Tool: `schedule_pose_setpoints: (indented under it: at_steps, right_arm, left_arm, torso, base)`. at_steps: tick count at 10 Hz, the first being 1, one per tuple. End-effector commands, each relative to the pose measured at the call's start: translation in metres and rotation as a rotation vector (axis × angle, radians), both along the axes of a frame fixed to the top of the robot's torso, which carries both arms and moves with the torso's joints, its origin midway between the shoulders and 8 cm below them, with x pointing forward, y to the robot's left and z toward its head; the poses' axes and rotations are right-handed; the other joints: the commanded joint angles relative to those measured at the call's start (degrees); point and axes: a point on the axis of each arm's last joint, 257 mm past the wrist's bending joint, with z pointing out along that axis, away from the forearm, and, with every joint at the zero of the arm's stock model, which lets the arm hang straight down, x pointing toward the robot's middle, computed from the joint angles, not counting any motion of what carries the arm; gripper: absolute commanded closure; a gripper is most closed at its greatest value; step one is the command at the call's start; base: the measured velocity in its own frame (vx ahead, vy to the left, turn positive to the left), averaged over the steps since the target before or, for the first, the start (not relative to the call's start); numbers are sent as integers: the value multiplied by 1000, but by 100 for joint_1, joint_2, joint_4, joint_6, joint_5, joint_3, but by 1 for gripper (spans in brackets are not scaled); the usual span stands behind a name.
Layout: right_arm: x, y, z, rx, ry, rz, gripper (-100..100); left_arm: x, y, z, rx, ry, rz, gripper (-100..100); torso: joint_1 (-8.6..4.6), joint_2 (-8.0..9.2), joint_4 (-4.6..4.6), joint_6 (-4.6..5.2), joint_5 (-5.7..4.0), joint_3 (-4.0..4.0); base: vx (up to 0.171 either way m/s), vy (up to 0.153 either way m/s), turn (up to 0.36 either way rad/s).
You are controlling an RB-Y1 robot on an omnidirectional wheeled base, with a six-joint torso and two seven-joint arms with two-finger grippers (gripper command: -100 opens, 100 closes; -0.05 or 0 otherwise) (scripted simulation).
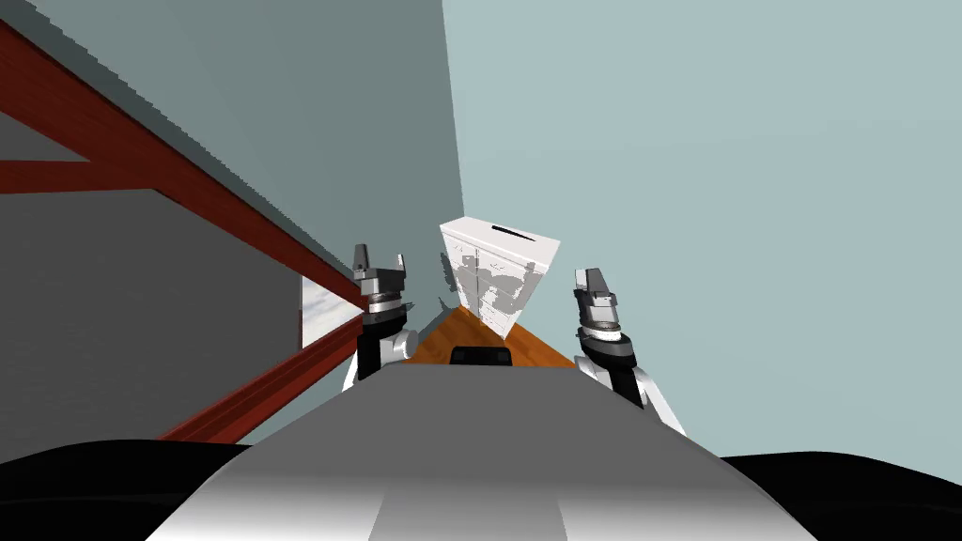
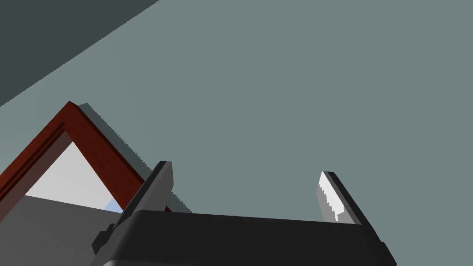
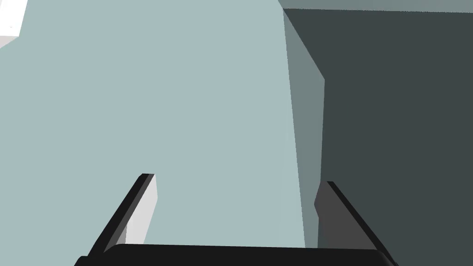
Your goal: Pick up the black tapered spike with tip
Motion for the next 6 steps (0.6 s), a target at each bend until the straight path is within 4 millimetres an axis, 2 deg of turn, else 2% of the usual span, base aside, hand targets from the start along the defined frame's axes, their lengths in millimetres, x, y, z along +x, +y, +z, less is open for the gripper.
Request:
schedule_pose_setpoints:
  at_steps: [1,2,4,5,6]
  right_arm:
    - [-6,-9,-15,-71,50,2,-100]
    - [-7,-12,-14,-80,49,-4,-100]
    - [-19,-27,-37,-179,135,-2,-100]
    - [-20,-32,-36,-191,134,-16,-100]
    - [-27,-40,-47,-239,180,-12,-100]
  left_arm:
    - [0,0,0,0,0,0,0]
    - [0,0,0,0,0,0,0]
    - [0,0,0,0,0,0,0]
    - [0,0,0,0,0,0,0]
    - [0,0,0,0,0,0,0]
  torso:
    - [0,0,0,0,0,0]
    - [11,5,1,-1,2,2]
    - [6,-5,-1,0,1,-3]
    - [17,-6,-1,-1,4,-4]
    - [-17,-15,-2,5,-1,-8]
  base:
    - [-139,149,330]
    - [-112,115,79]
    - [-100,157,248]
    - [-67,75,55]
    - [28,-7,91]
